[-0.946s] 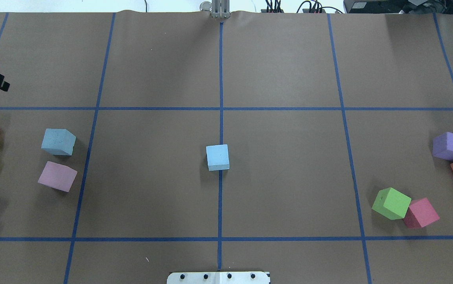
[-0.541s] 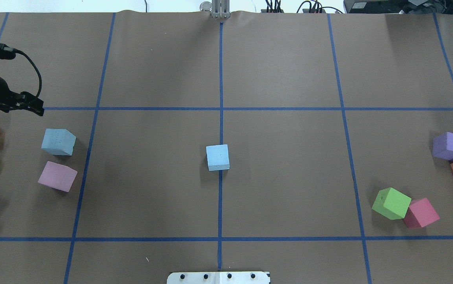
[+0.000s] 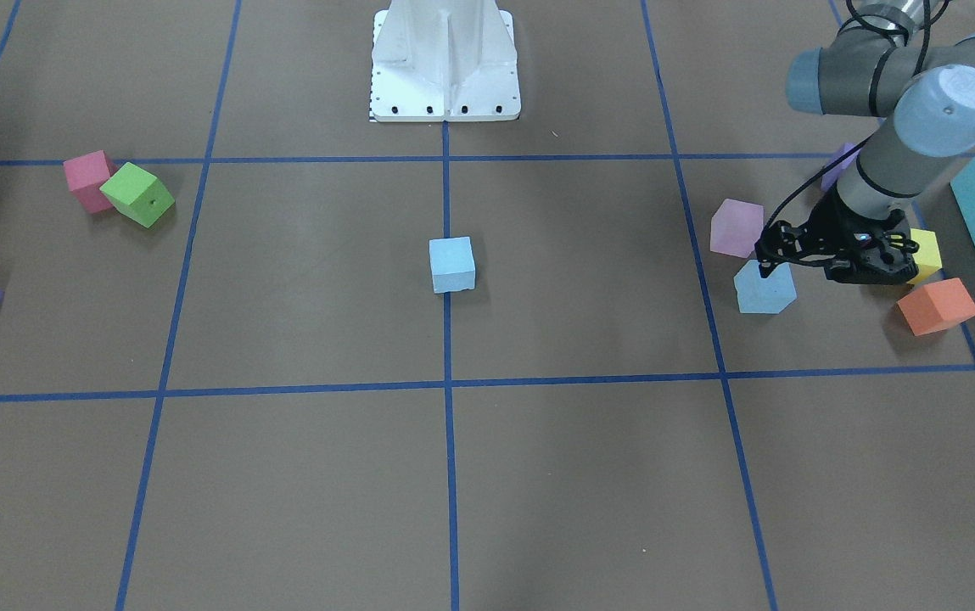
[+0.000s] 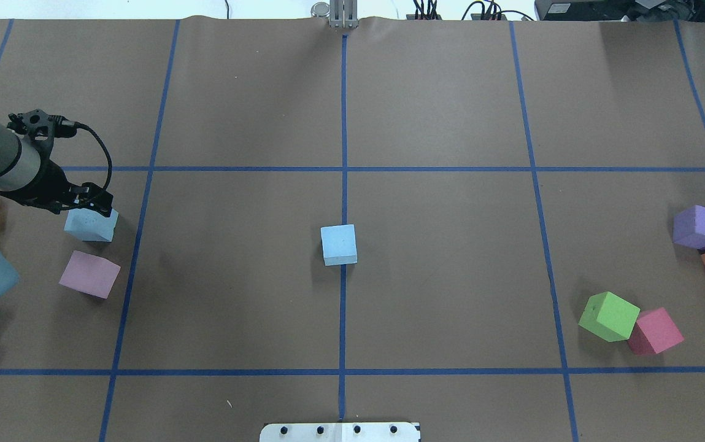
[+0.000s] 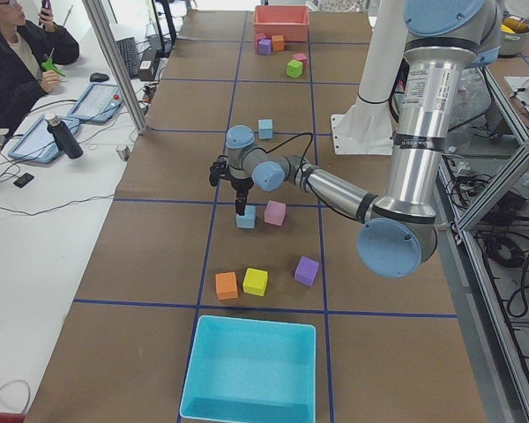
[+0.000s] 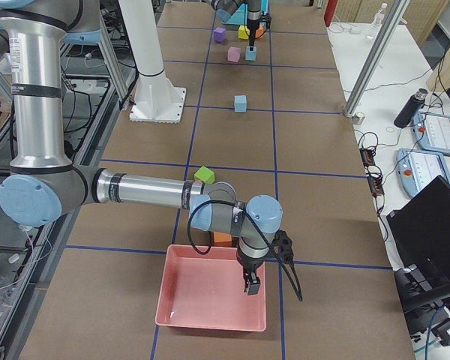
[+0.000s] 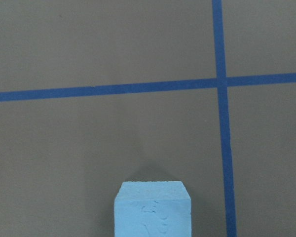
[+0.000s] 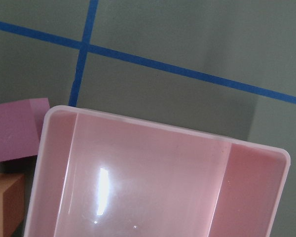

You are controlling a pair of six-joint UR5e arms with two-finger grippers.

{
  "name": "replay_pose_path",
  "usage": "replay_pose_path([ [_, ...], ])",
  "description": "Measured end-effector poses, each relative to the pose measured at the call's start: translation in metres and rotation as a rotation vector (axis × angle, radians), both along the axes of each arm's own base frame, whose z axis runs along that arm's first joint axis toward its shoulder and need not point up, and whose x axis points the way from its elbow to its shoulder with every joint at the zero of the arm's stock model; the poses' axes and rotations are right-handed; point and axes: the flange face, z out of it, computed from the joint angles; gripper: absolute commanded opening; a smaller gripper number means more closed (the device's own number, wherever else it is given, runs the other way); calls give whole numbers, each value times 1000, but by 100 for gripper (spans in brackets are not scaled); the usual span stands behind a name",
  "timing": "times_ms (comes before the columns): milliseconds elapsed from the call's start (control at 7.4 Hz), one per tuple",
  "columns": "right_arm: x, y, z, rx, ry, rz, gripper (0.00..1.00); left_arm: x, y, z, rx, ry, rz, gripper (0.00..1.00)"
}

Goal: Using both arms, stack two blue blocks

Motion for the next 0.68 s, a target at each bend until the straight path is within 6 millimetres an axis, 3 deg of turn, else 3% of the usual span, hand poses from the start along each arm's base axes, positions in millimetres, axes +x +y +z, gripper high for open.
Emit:
replay_pose_path([
  [676,0,3,3,-2,2,-2,100,19,4,29,-14,-16,33,96],
])
